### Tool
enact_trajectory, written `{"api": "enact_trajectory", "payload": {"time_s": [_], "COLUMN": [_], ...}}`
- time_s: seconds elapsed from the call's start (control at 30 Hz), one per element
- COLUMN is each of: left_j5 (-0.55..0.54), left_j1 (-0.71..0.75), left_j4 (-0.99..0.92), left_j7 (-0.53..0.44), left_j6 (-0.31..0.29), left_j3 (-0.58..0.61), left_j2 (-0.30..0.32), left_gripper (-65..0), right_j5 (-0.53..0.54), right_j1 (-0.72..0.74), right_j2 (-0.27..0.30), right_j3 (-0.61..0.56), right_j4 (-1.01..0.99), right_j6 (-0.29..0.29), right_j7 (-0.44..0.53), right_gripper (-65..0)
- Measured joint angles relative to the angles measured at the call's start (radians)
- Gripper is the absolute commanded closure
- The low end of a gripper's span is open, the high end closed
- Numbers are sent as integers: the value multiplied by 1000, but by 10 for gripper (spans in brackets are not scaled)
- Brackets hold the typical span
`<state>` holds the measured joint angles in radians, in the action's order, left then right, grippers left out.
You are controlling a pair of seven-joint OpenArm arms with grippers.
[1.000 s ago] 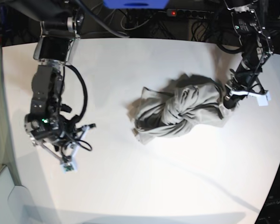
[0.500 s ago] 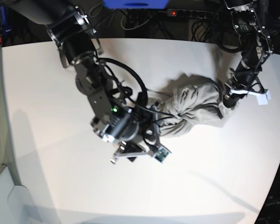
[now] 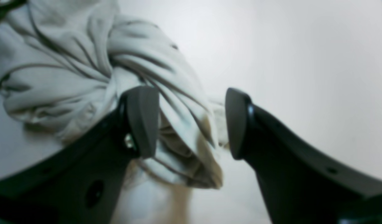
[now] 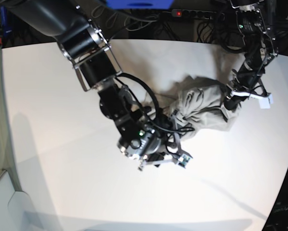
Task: Layout the t-shirt on the table in an organized manner, then fold the t-shirt properly
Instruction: 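Release and regrasp the shirt with the right gripper nearer the bundle, then stretch the shirt between both grippers by pulling them apart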
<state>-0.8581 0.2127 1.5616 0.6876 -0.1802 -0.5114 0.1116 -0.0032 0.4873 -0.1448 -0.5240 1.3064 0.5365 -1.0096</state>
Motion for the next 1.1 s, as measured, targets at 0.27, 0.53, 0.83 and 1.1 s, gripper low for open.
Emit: {"api": "enact_trajectory", "payload": {"time_s": [0.27,0.53,0.83,1.1], "left_j5": [1,0,-1,-16], "left_j1": [0,0,0,-3], "left_j4": [3,4,6,72], "left_j7": [0,0,1,11], "left_j6": [0,0,0,-5], "left_j3": [0,0,-9,-44], "left_j2": [-3,-4,14,4], "left_gripper": [-4,-4,-4,-4], "right_j5": [-1,1,-8,1], "right_j1": [16,53,95,97], "right_j2": [-2,-2,3,55], "right_j3": [0,0,0,163], "right_j4": [-147,-263,-287,-130], "right_j6": [2,2,1,2], "right_j7": [72,133,147,79], "right_gripper": [-349,-223,0,0]}}
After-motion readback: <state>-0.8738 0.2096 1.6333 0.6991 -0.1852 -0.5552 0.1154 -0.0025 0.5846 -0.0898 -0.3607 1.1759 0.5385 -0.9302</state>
